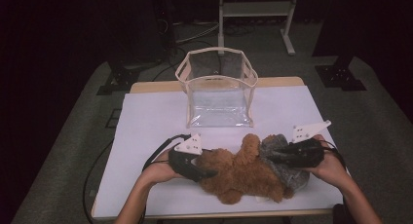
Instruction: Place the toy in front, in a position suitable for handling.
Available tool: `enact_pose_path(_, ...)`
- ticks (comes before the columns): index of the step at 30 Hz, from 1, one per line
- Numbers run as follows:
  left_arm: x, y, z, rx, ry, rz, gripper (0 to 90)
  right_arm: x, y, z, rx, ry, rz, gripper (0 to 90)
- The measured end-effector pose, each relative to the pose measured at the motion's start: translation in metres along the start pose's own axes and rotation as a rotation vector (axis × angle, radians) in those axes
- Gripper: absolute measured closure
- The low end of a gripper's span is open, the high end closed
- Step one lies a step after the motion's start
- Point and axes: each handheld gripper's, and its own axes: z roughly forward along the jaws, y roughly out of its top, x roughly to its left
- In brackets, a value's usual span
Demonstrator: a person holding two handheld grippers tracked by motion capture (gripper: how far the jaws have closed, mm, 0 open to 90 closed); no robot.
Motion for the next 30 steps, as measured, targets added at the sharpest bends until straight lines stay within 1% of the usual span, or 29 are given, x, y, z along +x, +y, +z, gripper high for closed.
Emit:
enact_pose_path(1,-0.001,0.002,0.0,-0.001,0.0,0.004,32.0,0.007,0.002,0.004,-0.003,0.018,-0.017,76.5)
enact_pose_path(2,-0.001,0.003,0.001,-0.001,-0.004,0.003,32.0,0.007,0.002,0.004,-0.003,0.018,-0.017,76.5)
enact_pose_path(3,-0.002,0.004,0.002,0.001,-0.01,0.01,32.2,0.011,0.002,0.006,-0.002,0.03,-0.027,76.6)
enact_pose_path(5,-0.006,0.003,0.003,0.013,-0.02,0.039,35.7,0.017,0.002,0.006,-0.004,0.039,-0.042,76.6)
enact_pose_path(6,-0.007,0.003,0.003,0.013,-0.022,0.044,37.2,0.019,0.0,0.005,-0.01,0.039,-0.045,76.5)
enact_pose_path(8,-0.01,0.002,0.003,0.014,-0.022,0.058,39.8,0.018,-0.003,0.001,-0.02,0.044,-0.042,76.4)
enact_pose_path(10,-0.012,0.002,0.003,0.018,-0.021,0.069,41.5,0.013,-0.006,-0.008,-0.043,0.043,-0.02,76.1)
enact_pose_path(13,-0.014,0.002,0.004,0.023,-0.019,0.081,42.3,0.004,-0.008,-0.015,-0.06,0.027,0.004,76.0)
enact_pose_path(16,-0.014,0.001,0.004,0.024,-0.025,0.087,42.3,-0.007,-0.002,-0.018,-0.053,-0.006,0.009,75.9)
enact_pose_path(17,-0.015,0.001,0.004,0.024,-0.03,0.098,42.3,-0.016,0.002,-0.018,-0.045,-0.019,0.019,75.9)
enact_pose_path(18,-0.015,0.001,0.004,0.024,-0.03,0.098,42.2,-0.016,0.002,-0.018,-0.045,-0.019,0.019,75.9)
enact_pose_path(19,-0.016,0.001,0.003,0.029,-0.03,0.103,42.2,-0.021,0.004,-0.017,-0.038,-0.022,0.025,75.9)
enact_pose_path(21,-0.017,0.001,0.003,0.029,-0.035,0.107,41.9,-0.033,0.005,-0.014,-0.026,-0.025,0.047,75.9)
enact_pose_path(22,-0.017,0.0,0.003,0.031,-0.037,0.11,41.8,-0.036,0.005,-0.013,-0.022,-0.026,0.058,75.9)
enact_pose_path(23,-0.016,0.0,0.003,0.031,-0.041,0.11,41.7,-0.044,0.003,-0.01,-0.015,-0.034,0.079,75.9)
enact_pose_path(24,-0.016,0.0,0.003,0.031,-0.041,0.11,41.6,-0.044,0.003,-0.01,-0.015,-0.034,0.079,75.9)
enact_pose_path(25,-0.016,0.0,0.003,0.031,-0.043,0.11,41.6,-0.049,0.001,-0.008,-0.01,-0.036,0.096,75.9)
enact_pose_path(27,-0.016,0.0,0.003,0.029,-0.044,0.108,41.6,-0.05,0.001,-0.008,-0.011,-0.035,0.1,75.9)
enact_pose_path(30,-0.015,0.001,0.004,0.027,-0.041,0.102,41.4,-0.044,0.005,-0.007,-0.01,-0.033,0.085,76.0)
